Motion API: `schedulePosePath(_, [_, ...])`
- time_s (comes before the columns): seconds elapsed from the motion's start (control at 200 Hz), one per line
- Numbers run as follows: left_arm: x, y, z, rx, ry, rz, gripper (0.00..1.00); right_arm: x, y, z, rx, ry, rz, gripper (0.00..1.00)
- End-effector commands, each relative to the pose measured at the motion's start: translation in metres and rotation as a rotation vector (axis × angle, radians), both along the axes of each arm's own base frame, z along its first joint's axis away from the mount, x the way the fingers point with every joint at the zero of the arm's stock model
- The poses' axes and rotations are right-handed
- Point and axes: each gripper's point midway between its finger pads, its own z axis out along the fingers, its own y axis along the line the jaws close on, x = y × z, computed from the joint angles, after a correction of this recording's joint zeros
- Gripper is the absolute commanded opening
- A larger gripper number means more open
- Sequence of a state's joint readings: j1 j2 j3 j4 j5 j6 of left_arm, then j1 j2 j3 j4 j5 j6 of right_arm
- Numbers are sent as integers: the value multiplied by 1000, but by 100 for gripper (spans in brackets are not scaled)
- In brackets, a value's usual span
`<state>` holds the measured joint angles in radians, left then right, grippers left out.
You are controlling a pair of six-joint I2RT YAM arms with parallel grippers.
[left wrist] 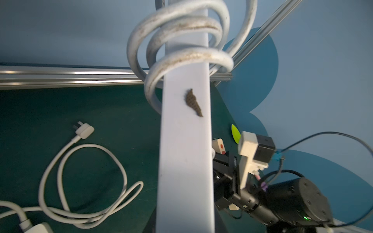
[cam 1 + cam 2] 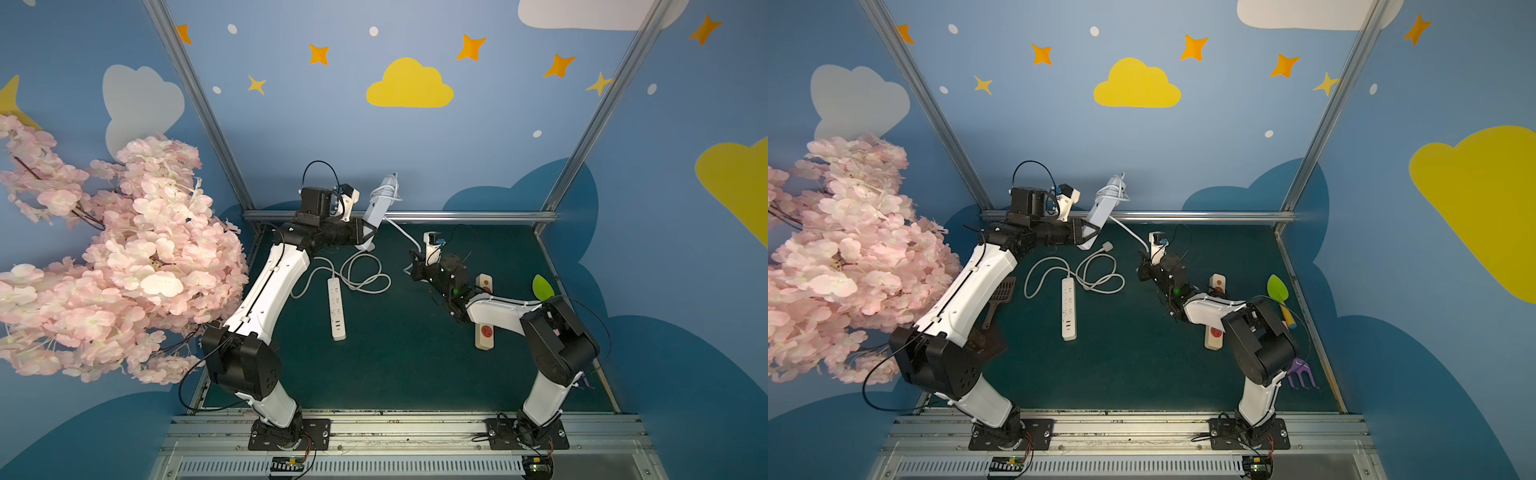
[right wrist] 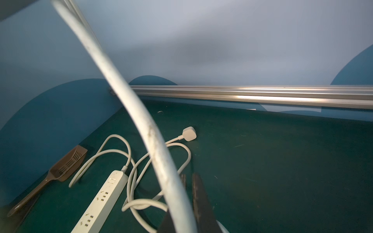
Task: Wrap the cord around the power strip
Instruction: Wrap the power cord around the power strip.
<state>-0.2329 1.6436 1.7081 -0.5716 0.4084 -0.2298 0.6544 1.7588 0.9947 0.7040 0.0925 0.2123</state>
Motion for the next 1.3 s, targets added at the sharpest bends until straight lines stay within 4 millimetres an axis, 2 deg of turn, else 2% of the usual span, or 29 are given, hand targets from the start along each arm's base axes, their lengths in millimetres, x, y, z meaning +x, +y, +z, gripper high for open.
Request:
schedulePosePath(0.0, [40, 40, 16, 291, -231, 148, 3, -14, -10, 10, -266, -75, -8, 0])
schedulePosePath(0.12, [36, 37, -38, 539, -116, 63, 3, -22, -14, 55, -395, -220, 10, 0])
schedulePosePath(0.27, [0, 22, -89, 685, 37, -117, 3, -10, -20, 106, -571, -359, -27, 0])
schedulePosePath(0.395, [-45, -5, -116, 709, 132, -328, 2, 3, -8, 126, -660, -406, 100, 0])
schedulePosePath(0.486, [-82, -32, -126, 639, 208, -482, 3, 21, -2, 129, -782, -439, 150, 0])
schedulePosePath(0.606, [-120, -57, -125, 509, 267, -627, 3, 52, -12, 130, -897, -438, 164, 0])
schedulePosePath(0.701, [-135, -66, -122, 444, 276, -679, 3, 73, -25, 133, -913, -422, 167, 0])
schedulePosePath(0.761, [-137, -69, -117, 412, 264, -689, 2, 83, -28, 134, -873, -397, 187, 0])
schedulePosePath(0.856, [-138, -77, -101, 325, 239, -715, 2, 93, -29, 133, -758, -336, 257, 13])
schedulePosePath(0.941, [-138, -80, -86, 259, 217, -729, 2, 103, -31, 124, -667, -268, 312, 26])
schedulePosePath(1.051, [-146, -80, -70, 201, 186, -752, 3, 116, -37, 114, -594, -225, 347, 36])
schedulePosePath(1.166, [-154, -78, -52, 142, 142, -765, 2, 120, -44, 112, -465, -173, 418, 43])
schedulePosePath(1.296, [-157, -80, -29, 78, 85, -773, 3, 125, -47, 115, -285, -131, 486, 45])
